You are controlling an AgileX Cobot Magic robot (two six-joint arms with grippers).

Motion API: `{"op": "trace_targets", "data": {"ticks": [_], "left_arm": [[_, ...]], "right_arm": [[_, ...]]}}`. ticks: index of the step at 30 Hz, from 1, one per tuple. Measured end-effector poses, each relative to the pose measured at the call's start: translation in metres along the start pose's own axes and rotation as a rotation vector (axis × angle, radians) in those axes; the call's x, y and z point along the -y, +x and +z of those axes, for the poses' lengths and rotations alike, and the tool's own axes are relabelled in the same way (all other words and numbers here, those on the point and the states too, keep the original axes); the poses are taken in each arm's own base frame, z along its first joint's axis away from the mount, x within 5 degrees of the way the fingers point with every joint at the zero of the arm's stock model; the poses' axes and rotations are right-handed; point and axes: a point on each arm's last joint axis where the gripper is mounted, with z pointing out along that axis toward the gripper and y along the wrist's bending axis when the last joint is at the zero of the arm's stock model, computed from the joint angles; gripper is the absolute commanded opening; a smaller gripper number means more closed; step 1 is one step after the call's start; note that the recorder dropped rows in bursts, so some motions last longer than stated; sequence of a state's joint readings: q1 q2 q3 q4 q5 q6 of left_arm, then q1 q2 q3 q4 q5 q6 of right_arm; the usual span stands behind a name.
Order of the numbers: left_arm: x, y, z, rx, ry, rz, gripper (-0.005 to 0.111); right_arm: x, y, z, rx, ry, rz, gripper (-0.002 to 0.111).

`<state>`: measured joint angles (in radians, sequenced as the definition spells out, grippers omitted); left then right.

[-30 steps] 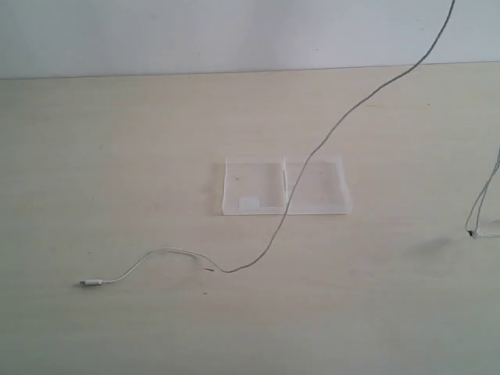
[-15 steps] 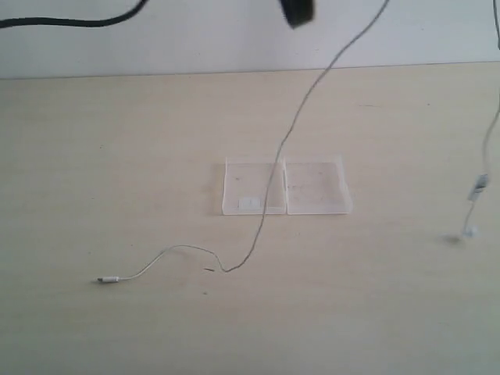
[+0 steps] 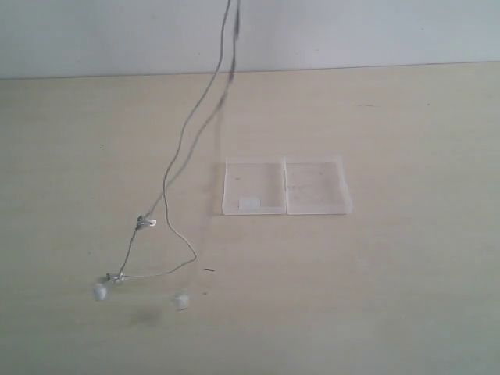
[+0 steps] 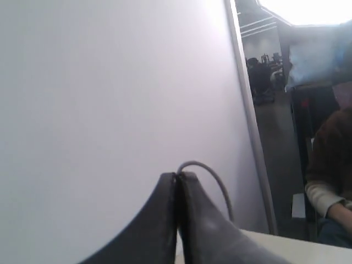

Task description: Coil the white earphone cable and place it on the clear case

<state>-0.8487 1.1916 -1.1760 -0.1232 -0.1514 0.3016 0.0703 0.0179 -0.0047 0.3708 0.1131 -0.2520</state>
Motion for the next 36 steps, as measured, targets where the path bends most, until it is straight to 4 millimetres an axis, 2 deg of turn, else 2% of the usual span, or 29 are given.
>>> {"op": "trace_targets", "data": {"ticks": [6,15,20,27,36], "left_arm": [[-0.002,-0.007,-0.002,0.053,-0.014,-0.058,0.000],[-0.002,-0.010,0.013,0.094,-0.013,-0.176,0.000],[0.000,-0.017,0.015,0.133,0.015,-0.194,0.000],[0.001,-0.050,0.013,0.228,0.092,-0.178,0.000],[-0.002,-0.079,0.009,0.303,0.105,-0.197,0.000]], "right_arm": [[0.000,0.000,0.000,0.000,0.000,0.000,0.000],[0.000,0.000,0.000,0.000,0.000,0.000,0.000],[0.000,0.000,0.000,0.000,0.000,0.000,0.000],[0.000,0.000,0.000,0.000,0.000,0.000,0.000],[0.000,0.000,0.000,0.000,0.000,0.000,0.000]]}}
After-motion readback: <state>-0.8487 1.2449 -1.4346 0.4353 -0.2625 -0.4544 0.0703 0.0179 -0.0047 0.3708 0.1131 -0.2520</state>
